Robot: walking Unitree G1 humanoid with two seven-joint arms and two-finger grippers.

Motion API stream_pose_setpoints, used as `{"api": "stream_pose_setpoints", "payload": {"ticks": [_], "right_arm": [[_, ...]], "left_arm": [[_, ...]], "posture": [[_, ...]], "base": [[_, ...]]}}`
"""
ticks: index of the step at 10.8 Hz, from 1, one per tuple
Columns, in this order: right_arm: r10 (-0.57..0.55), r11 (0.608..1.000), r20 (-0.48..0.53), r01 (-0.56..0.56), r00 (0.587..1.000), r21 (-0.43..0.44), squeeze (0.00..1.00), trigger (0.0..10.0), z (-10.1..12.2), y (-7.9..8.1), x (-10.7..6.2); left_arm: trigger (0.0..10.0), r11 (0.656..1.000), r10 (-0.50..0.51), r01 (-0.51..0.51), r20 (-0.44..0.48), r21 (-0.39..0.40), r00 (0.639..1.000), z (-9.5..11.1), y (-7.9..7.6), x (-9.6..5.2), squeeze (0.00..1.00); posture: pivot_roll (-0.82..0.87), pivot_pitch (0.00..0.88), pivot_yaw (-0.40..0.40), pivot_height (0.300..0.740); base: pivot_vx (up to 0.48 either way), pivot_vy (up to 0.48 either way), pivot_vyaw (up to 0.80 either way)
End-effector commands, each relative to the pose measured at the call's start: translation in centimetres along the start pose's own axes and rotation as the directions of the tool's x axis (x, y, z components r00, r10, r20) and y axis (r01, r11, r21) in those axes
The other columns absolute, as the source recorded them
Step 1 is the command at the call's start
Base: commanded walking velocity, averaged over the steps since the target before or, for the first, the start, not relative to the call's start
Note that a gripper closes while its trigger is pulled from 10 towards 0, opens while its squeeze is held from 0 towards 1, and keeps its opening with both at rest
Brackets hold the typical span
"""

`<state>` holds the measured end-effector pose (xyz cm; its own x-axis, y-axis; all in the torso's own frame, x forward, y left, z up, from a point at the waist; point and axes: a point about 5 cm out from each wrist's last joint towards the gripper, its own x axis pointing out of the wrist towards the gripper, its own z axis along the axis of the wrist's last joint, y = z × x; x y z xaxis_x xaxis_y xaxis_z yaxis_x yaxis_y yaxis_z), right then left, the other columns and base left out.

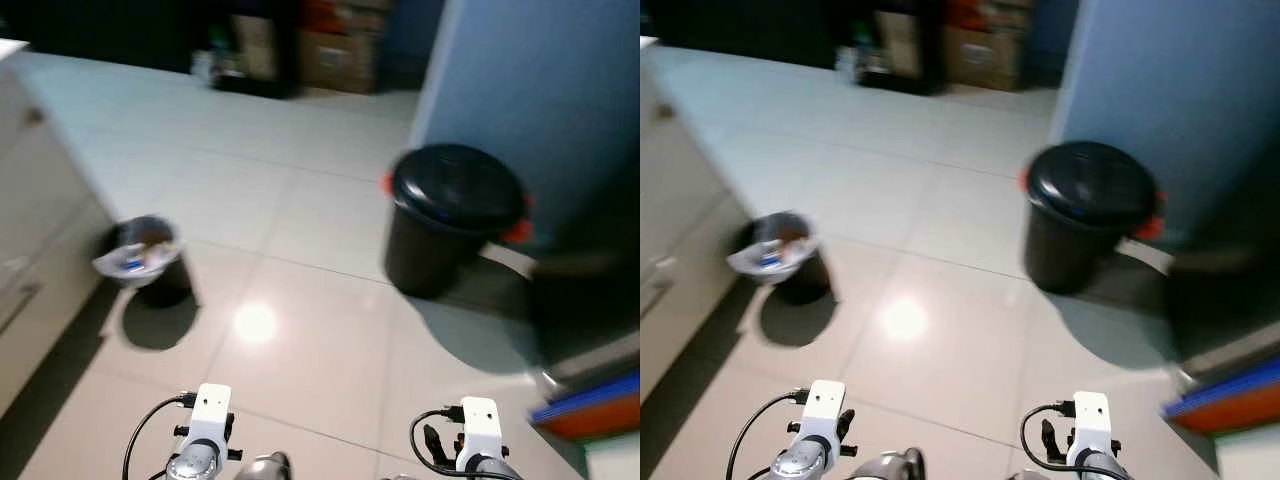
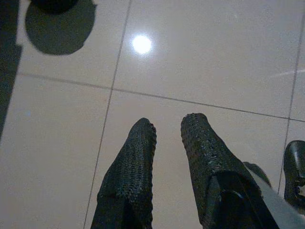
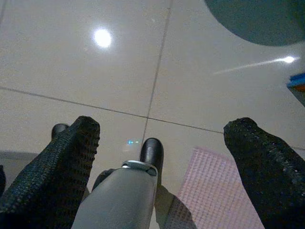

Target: Kitchen organization

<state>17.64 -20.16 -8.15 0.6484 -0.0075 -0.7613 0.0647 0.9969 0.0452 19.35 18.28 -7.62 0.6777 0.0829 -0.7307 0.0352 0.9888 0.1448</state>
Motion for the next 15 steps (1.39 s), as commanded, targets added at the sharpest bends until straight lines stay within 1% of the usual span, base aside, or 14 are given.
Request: {"api": "stream_pose_setpoints", "payload": {"ticks": [1,15], "right_arm": [[0.002,1.0,-0.023,-0.002,1.0,-0.007,0.0,10.0,-0.61,-0.12,-0.16],[0.016,1.0,-0.029,-0.016,0.999,-0.008,0.0,10.0,-0.74,0.13,-0.16]], "left_arm": [[10.0,1.0,-0.003,0.003,-0.019,-0.001,1.0,-0.66,-0.02,-0.17,0.0],[10.0,1.0,-0.001,0.001,-0.023,0.001,1.0,-0.75,0.05,-0.19,0.0]], "posture": [[-0.07,0.109,0.029,0.74],[-0.07,0.116,0.028,0.74]], "base": [[0.0,0.0,0.8],[0.0,0.0,0.8]]}}
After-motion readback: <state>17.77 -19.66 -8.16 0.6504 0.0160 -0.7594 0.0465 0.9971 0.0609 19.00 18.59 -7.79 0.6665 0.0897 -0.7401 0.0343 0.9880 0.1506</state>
